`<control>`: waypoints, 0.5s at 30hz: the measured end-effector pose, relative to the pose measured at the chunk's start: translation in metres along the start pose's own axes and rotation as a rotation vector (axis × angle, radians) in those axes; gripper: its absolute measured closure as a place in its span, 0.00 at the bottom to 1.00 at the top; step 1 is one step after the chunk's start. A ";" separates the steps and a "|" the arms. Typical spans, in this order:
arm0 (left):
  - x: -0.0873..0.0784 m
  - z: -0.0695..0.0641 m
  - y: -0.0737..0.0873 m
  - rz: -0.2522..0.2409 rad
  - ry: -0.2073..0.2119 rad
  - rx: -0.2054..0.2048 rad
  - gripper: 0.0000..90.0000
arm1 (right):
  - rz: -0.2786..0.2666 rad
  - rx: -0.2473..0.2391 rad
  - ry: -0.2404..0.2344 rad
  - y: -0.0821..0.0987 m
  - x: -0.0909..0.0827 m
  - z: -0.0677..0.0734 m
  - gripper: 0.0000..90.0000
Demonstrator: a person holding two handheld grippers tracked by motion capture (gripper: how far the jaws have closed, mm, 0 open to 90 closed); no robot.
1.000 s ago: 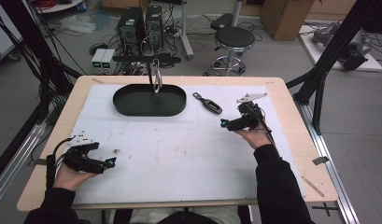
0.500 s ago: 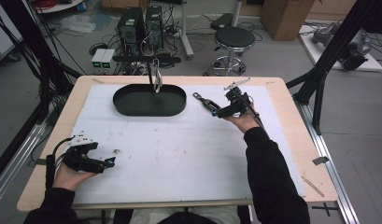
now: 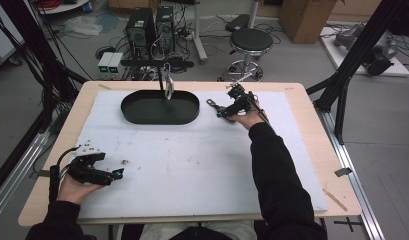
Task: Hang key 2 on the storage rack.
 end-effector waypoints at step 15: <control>0.007 -0.005 0.002 0.041 0.028 0.033 0.02 | 0.083 0.027 -0.013 -0.026 0.031 -0.010 0.02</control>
Point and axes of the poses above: each handheld gripper's, and its own axes: x roughly forward along the jaws, y roughly out of its underside, z roughly to its left, the point moved 4 cm from there along x, roughly forward along the jaws, and after that the axes turned 7 degrees about -y, right-handed, at the moved point
